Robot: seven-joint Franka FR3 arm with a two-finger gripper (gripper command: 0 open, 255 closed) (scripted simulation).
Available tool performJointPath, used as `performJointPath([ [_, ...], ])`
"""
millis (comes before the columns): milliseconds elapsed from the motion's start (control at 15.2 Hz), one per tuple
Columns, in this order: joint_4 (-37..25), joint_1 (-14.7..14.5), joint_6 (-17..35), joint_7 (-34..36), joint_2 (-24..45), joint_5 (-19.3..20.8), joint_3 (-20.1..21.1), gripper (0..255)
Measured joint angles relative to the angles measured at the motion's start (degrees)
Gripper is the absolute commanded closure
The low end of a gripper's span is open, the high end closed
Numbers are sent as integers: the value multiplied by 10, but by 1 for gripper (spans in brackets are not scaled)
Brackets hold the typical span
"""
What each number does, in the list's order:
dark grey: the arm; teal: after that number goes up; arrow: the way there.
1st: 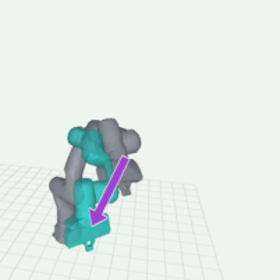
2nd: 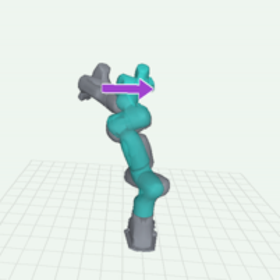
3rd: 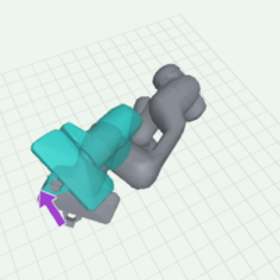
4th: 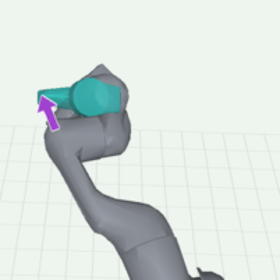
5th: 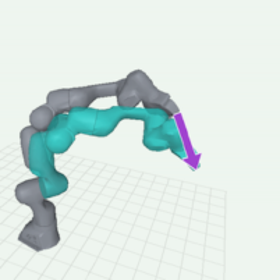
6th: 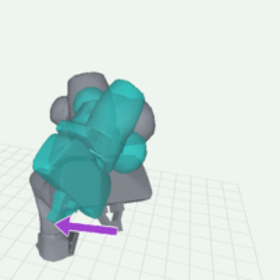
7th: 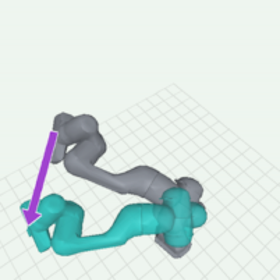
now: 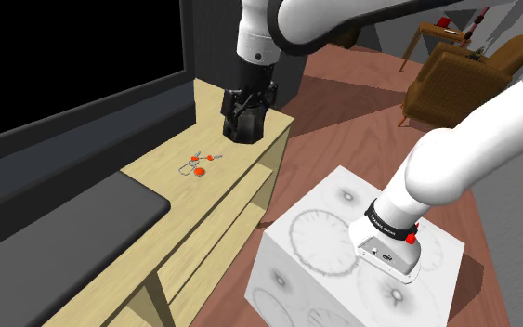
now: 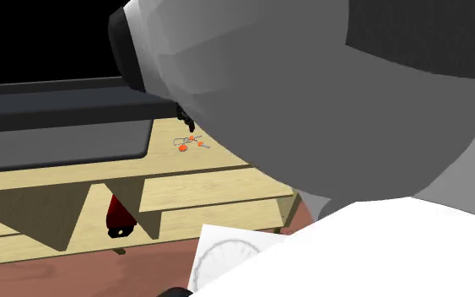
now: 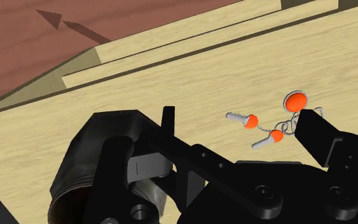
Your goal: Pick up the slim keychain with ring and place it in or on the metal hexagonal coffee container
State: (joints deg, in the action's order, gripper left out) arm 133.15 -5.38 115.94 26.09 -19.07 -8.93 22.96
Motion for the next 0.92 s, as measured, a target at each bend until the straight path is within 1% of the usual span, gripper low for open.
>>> performJointPath([
  [198, -21, -2, 40, 34, 64, 20, 30, 0],
  [264, -35, -3, 52, 50, 91, 32, 41, 0],
  [462, -56, -8, 75, 83, 143, 59, 61, 0],
  [594, -75, -16, 96, 115, 190, 88, 74, 0],
  [726, -101, -24, 101, 140, 227, 113, 81, 0],
  [924, -108, -29, 117, 156, 254, 131, 82, 0],
])
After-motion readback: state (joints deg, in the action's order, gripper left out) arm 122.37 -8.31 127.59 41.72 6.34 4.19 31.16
